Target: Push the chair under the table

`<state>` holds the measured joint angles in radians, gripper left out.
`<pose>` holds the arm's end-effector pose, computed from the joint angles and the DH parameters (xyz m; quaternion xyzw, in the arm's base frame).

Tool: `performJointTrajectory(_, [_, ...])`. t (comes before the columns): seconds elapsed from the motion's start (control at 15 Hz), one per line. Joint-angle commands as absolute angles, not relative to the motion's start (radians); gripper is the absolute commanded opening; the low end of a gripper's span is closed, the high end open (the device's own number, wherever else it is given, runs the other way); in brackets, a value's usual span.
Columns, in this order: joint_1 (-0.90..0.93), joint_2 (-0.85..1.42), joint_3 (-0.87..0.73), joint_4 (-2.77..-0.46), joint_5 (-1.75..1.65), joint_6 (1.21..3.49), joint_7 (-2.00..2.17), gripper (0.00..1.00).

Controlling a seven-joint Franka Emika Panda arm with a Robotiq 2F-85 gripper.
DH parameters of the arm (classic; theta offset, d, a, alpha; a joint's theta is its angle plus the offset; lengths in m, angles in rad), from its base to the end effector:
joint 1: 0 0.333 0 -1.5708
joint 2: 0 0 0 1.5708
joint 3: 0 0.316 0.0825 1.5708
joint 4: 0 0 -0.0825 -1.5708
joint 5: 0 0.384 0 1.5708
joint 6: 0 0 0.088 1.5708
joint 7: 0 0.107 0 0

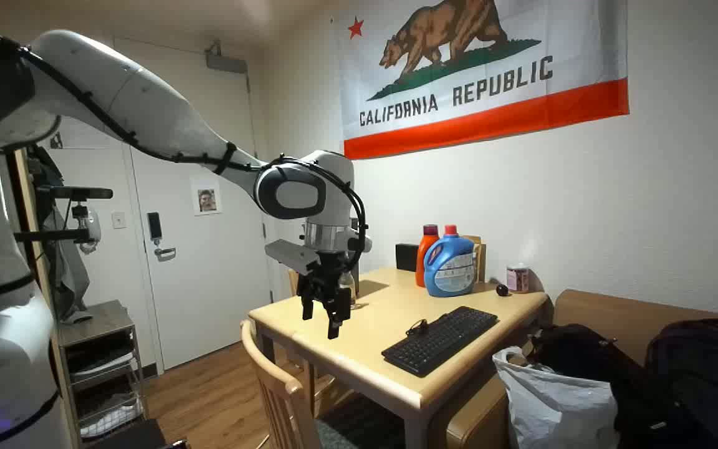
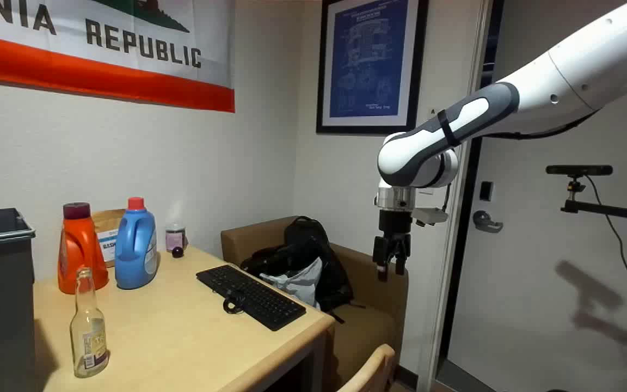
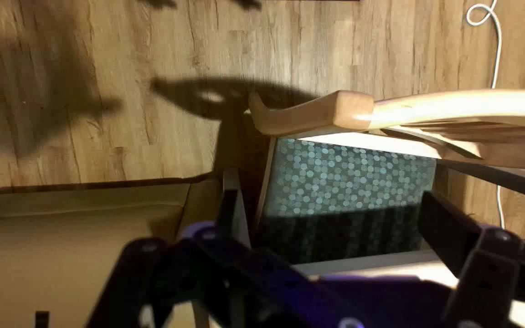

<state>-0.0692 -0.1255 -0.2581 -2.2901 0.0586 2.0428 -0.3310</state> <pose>0.4566 -0.1526 0.3916 -0.9971 0.0111 0.0465 0.0593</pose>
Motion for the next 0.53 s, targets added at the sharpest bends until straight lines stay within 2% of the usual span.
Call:
performJointTrajectory(0.0, [-0.097,-0.124,-0.231,-2.289,0.062,2.041,-0.334,1.0])
performJointTrajectory(0.47, [-0.096,-0.154,-0.184,-2.377,-0.046,2.08,-0.303,1.0])
